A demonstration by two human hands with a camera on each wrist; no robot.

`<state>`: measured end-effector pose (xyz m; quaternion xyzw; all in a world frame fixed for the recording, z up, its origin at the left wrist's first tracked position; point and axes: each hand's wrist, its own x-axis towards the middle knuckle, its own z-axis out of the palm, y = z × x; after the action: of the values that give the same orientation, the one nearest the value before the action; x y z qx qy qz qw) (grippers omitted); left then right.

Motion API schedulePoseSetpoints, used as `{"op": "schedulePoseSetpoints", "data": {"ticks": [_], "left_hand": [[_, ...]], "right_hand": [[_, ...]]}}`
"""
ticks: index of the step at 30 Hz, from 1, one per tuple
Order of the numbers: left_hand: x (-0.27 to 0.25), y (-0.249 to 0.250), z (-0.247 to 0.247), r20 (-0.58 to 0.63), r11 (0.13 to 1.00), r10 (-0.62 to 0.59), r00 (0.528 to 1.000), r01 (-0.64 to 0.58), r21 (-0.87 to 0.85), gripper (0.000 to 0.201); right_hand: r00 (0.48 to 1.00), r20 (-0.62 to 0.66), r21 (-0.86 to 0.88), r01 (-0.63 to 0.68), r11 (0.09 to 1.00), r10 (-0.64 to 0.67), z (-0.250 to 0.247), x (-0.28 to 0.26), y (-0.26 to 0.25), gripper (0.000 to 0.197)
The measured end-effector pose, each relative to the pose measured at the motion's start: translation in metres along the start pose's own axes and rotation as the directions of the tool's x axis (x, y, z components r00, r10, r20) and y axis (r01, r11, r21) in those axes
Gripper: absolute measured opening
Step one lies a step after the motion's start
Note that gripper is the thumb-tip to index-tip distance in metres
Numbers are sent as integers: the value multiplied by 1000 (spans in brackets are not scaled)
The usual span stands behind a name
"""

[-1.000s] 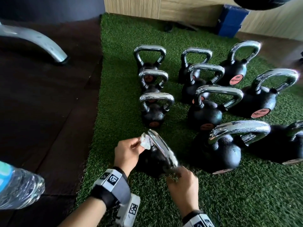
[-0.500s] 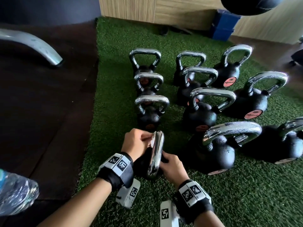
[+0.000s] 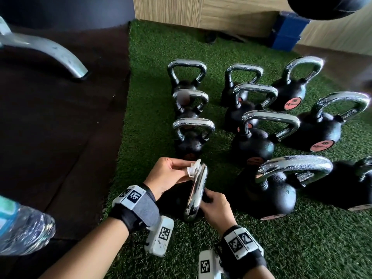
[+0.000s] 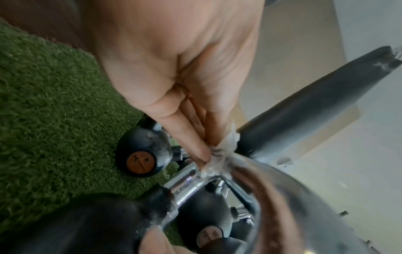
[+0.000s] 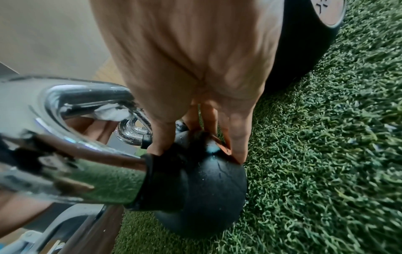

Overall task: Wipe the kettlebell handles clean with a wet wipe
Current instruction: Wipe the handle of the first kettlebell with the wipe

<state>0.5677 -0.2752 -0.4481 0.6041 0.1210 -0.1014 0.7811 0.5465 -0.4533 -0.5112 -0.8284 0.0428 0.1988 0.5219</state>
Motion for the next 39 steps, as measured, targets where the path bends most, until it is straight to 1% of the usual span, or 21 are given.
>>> {"op": "schedulePoseSetpoints", "data": {"ticks": [4, 7, 8, 10, 11, 12, 13, 15, 16, 18, 21, 23, 25, 27, 30, 33, 35, 37, 38, 39], "left_hand": [[-3, 3, -1, -22, 999, -38, 999, 38, -11, 20], [-14, 1, -8, 40, 995, -96, 995, 96, 1, 21], [-18, 0, -11, 61, 996, -80, 995, 78, 38, 21], [-24, 0, -14, 52, 990, 26, 998, -33, 134, 23], [-28, -1, -15, 39, 984, 75, 996, -80, 162, 24], [-32, -3, -18, 36, 981, 92, 995, -97, 168, 25], [-36, -6, -19, 49, 984, 78, 996, -85, 155, 26], [-44, -9, -24, 136, 982, 25, 990, -50, 184, 25], [-47, -11, -28, 174, 972, 18, 985, -58, 226, 23], [-50, -11, -33, 204, 955, 65, 977, -120, 270, 22], [-59, -15, -38, 200, 946, 119, 972, -173, 274, 21], [-65, -19, -39, 246, 920, 114, 963, -196, 340, 20], [-70, -22, -41, 279, 875, 99, 955, -217, 434, 20], [-74, -24, -42, 256, 832, 97, 962, -220, 509, 21], [-80, -33, -40, 188, 802, 111, 976, -199, 562, 21], [-86, -48, -37, 95, 760, 123, 988, -156, 631, 24], [-88, -53, -35, 62, 776, 120, 991, -133, 616, 26], [-85, -53, -37, 58, 787, 110, 992, -123, 605, 27], [-83, -51, -39, 58, 790, 119, 991, -129, 600, 25], [-82, -47, -41, 56, 797, 142, 988, -147, 586, 22]], "right_hand": [[999, -32, -12, -11, 1000, 11, -2, 0, -2, 34], [999, -27, 8, -30, 1000, 30, -3, 0, 0, 26], [999, -24, 14, -31, 999, 31, -2, 0, 1, 20], [999, -28, 18, -22, 1000, 22, -2, 0, -1, 15], [999, -30, 11, -18, 1000, 18, -3, 0, -3, 17], [999, -28, -1, -20, 1000, 20, -3, 0, -4, 24], [999, -22, -4, -26, 1000, 26, -4, 0, -4, 33], [999, -6, 13, -49, 999, 49, -4, 0, -3, 49], [998, -2, 16, -57, 998, 57, -4, -1, -3, 56], [998, -21, -1, -59, 998, 59, -3, -2, -4, 67], [997, -44, -6, -63, 998, 62, -3, -1, -5, 76], [997, -42, 0, -68, 998, 68, -4, -2, -5, 79], [996, -49, -6, -72, 997, 72, -4, -3, -4, 80], [994, -73, -11, -79, 997, 78, -4, -4, -4, 84], [992, -94, 5, -79, 997, 80, -3, -5, -3, 86], [992, -110, -17, -71, 997, 69, -1, -6, -2, 86], [993, -102, -9, -63, 998, 62, 0, -8, -2, 80], [997, -63, 13, -48, 999, 48, -2, -9, -5, 67], [997, -56, -3, -48, 999, 48, -3, -11, -8, 63], [996, -78, -41, -50, 998, 47, -5, -13, -11, 58]]}}
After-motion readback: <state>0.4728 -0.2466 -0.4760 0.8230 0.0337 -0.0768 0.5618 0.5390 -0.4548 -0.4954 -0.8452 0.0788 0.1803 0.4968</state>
